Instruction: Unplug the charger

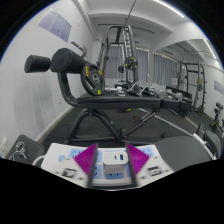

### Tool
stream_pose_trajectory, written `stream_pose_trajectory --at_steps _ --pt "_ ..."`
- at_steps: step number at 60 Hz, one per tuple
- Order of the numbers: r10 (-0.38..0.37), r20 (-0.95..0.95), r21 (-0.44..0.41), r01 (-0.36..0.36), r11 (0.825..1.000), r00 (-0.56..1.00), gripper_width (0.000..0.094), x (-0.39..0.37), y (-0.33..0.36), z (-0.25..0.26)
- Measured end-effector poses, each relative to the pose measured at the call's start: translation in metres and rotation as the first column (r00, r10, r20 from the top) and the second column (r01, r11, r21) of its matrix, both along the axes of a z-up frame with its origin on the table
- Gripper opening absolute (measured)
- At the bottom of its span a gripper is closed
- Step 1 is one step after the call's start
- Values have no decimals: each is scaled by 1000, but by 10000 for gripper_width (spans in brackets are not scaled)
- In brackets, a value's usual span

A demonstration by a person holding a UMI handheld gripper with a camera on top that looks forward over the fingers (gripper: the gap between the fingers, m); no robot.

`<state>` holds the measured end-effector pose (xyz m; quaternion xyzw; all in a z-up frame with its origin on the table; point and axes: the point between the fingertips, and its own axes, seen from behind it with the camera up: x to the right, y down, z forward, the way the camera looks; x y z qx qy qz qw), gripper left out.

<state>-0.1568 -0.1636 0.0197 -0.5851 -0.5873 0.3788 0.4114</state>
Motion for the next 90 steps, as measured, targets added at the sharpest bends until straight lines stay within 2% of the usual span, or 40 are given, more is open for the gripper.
stream_pose_trajectory --at_steps 2,3,14,18,20,22,26,31,38,44,49,59,66,68,71,72,74,79,83,90 --pt "-36 -6 0 36 999 999 324 -2 8 2" --pt "-29 -1 -24 29 999 1000 303 -1 4 0" --pt "-14 -4 -22 14 1000 1000 194 -3 3 0" --pt "4 -10 -30 -4 1000 1000 196 -2 3 15" --pt "-20 -91 -83 12 997 996 195 -2 11 49" --pt "-59 -174 -99 43 994 983 193 1 28 89" --pt "-51 -225 -110 27 994 973 192 6 46 139" --pt "-44 -204 -62 32 998 978 192 8 81 157" --pt "-109 -125 -18 108 994 986 192 15 156 127" --pt "-162 -38 16 163 986 986 193 21 209 81" --pt "-166 37 40 164 986 985 197 25 230 40" --pt "-162 127 92 151 984 979 269 28 248 -12" --pt "-147 179 103 130 986 973 377 30 247 -29" --pt "-145 187 104 127 986 972 510 32 247 -30" --pt "-154 188 113 135 984 970 824 38 249 -24" --pt "-158 184 115 139 984 970 880 41 249 -21" --pt "-170 182 120 149 982 968 839 48 250 -15" --pt "-186 189 113 167 979 964 857 75 245 6" --pt "-153 173 80 141 987 973 858 105 228 33" --pt "-118 137 69 109 992 984 857 178 204 90"
